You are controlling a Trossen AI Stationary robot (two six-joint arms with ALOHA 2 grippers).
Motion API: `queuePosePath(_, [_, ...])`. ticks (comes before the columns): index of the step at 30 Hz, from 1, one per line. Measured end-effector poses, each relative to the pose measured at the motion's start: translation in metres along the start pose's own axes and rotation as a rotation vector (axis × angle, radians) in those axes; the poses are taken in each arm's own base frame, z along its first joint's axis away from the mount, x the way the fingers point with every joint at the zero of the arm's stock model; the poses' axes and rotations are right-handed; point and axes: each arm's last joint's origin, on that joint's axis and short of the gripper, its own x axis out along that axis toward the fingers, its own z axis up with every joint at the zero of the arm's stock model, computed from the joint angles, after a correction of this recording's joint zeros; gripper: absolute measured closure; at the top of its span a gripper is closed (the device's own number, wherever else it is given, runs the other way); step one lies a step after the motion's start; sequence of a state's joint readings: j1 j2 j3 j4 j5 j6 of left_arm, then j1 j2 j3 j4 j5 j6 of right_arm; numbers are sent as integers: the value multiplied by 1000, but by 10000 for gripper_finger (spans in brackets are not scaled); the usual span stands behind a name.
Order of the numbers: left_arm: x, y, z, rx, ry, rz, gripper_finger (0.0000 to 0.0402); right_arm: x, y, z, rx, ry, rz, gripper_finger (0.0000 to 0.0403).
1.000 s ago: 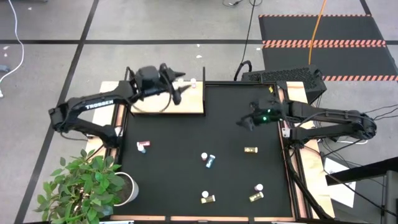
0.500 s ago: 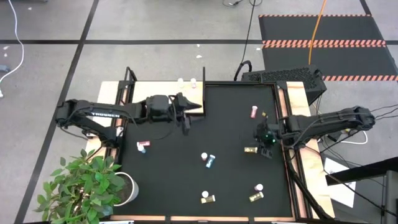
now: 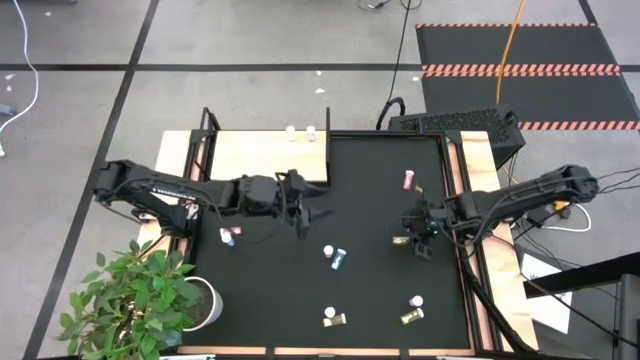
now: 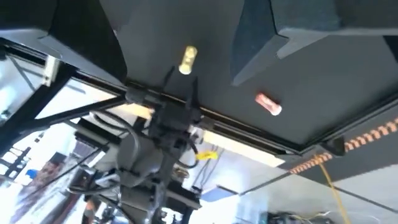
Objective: Pick and place medicine bottles onto shelf by color
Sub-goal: Put the top right yellow pill bottle on the shelf
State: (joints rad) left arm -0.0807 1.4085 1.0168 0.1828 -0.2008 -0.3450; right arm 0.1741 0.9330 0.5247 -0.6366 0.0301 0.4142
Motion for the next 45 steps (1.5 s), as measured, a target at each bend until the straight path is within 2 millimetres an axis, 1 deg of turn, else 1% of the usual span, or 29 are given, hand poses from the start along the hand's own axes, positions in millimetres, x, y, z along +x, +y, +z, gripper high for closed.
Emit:
queuePosePath(5, [-1, 1, 3, 6, -37, 37, 119, 11, 1, 1, -40, 52, -41, 156])
queuePosePath(9, [0, 1, 4, 43, -44, 36, 119, 22, 4, 2, -44, 101, -8, 156])
queuePosePath(12, [0, 0, 3, 95, -31, 29, 119, 29, 7, 4, -50, 111, -8, 156])
queuePosePath(14, [0, 1, 3, 140, -29, 28, 119, 34, 8, 4, -13, 118, -41, 157])
queuePosePath(16, [-1, 2, 3, 169, -30, 29, 119, 38, 7, 4, 46, 132, -77, 164])
queuePosePath(20, [-12, 3, 6, 188, 16, 39, 119, 44, 7, 4, 158, 152, -105, 199])
queuePosePath(24, [-29, 3, -2, 274, 168, 53, 119, 46, 7, 5, 331, 141, -110, 234])
queuePosePath(27, [-40, 2, -10, 358, 278, 50, 119, 45, 10, 7, 511, 121, -69, 252])
queuePosePath(31, [-43, 1, -19, 485, 368, 31, 119, 44, 13, 11, 723, 115, 11, 271])
queuePosePath(35, [-37, 1, -22, 580, 371, 17, 119, 44, 15, 17, 835, 83, 66, 289])
queuePosePath(37, [-33, 2, -21, 597, 353, 17, 119, 44, 17, 19, 886, 68, 85, 299])
queuePosePath(39, [-32, 3, -21, 606, 353, 20, 119, 44, 17, 20, 899, 56, 87, 309])
queuePosePath(41, [-32, 4, -21, 605, 354, 24, 119, 44, 16, 20, 877, 51, 83, 316])
queuePosePath(45, [-33, 4, -24, 590, 389, 28, 119, 40, 18, 22, 677, 42, 125, 317])
